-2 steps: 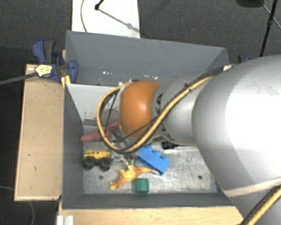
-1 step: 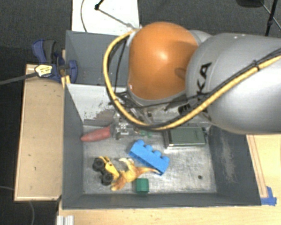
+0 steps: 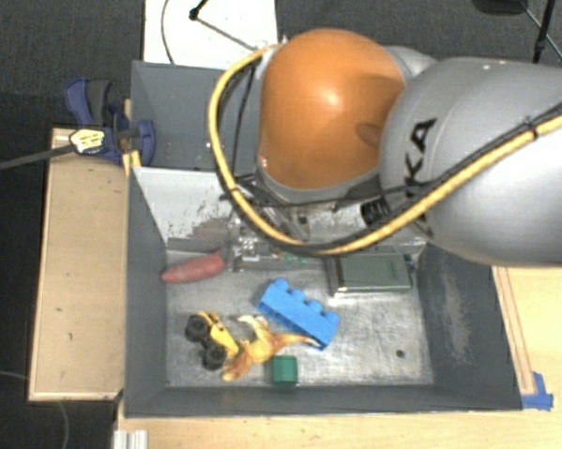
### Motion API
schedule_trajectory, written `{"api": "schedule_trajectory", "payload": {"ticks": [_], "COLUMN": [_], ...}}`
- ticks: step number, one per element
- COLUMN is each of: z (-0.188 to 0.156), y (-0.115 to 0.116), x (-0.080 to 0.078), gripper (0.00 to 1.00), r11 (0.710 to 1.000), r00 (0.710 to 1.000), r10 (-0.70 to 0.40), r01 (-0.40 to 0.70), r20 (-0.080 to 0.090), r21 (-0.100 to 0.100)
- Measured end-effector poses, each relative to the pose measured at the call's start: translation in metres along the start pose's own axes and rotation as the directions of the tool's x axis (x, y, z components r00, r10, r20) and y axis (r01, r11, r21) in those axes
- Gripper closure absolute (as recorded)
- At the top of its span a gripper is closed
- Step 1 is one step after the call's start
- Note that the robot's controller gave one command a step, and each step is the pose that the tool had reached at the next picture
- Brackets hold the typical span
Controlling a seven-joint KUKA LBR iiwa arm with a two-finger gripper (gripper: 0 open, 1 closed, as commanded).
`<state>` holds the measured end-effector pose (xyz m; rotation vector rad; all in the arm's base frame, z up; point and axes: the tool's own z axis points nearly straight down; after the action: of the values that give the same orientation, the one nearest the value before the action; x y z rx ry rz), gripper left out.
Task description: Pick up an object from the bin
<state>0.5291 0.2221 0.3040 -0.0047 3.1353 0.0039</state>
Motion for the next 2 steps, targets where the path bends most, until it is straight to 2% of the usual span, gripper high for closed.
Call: {"api": "schedule_trajectory", "payload": {"ticks": [1, 2], "z": [0.027, 0.063], "y": [0.007, 0.001], "x": [-0.017, -0.021], "gripper": [1.00, 1.00], "r11": [0.989, 0.958], "r00": [0.989, 0.958], "r10": [0.146, 0.286], "r01": [-0.146, -0.286], "r20": [0.005, -0.006], "r21": [-0.004, 0.004]}}
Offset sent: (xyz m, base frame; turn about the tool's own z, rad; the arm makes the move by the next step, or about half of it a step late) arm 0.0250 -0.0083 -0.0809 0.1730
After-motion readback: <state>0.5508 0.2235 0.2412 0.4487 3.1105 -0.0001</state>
